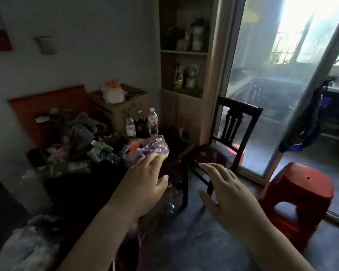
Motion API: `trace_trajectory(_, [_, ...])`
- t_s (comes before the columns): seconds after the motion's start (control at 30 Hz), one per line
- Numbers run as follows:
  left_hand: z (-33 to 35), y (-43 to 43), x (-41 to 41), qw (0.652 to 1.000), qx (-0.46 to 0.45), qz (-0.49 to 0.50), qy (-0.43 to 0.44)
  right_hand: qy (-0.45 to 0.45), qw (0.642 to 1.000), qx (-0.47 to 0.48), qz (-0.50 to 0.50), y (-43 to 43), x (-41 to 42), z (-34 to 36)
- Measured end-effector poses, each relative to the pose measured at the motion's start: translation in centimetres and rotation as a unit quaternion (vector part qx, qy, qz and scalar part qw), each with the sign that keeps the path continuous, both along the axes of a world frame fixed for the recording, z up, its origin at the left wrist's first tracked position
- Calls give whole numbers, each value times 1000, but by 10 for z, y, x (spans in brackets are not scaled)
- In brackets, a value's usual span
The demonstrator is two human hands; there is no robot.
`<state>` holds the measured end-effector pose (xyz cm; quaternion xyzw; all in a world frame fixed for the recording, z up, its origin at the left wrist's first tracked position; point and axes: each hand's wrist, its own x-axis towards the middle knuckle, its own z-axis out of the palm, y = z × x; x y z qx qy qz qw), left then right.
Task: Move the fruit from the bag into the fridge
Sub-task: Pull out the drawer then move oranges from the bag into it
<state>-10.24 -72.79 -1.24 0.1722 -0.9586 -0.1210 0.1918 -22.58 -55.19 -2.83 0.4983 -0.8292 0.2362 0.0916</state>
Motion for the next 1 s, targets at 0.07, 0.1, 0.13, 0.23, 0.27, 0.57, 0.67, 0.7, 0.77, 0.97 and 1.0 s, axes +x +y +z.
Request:
trace_trajectory(0.07, [-12, -16, -22, 999, 1, 36, -13, -8, 1000, 16, 20, -20, -29, -12])
trace_trajectory(0.1, [-18, -23, -34, 998, 1, 51, -21, -11, 999, 26, 29, -29, -44, -17])
trace_trajectory(0.13, [-23, -29, -47, 998, 0, 64, -27, -15, 998, 35, 40, -38, -61, -22])
trace_trajectory(0.23, [-33, -48, -85, 994, 3, 103, -28, -24, 996, 51, 73, -60, -113, -29])
trace_trajectory(0.27, [-35, -55, -96, 993, 4, 115, -25, -22, 995, 52, 80, -67, -131, -29])
trace_trajectory(0.57, [-63, -97, -160, 976, 8, 215, -38, 8, 985, 61, 163, -150, -238, -42])
trace_trajectory(0.67, [-69, -119, -167, 970, -1, 241, -35, 6, 978, 67, 196, -186, -252, -49])
trace_trajectory(0.7, [-71, -128, -169, 968, 0, 249, -35, 4, 976, 70, 206, -198, -256, -52])
trace_trajectory(0.77, [-78, -147, -174, 965, 6, 260, -42, 1, 971, 78, 224, -225, -263, -59])
trace_trajectory(0.97, [-116, -221, -197, 958, 30, 276, -64, -13, 956, 128, 263, -309, -282, -84])
trace_trajectory(1.0, [-124, -237, -203, 957, 42, 277, -70, -11, 954, 137, 266, -327, -289, -87])
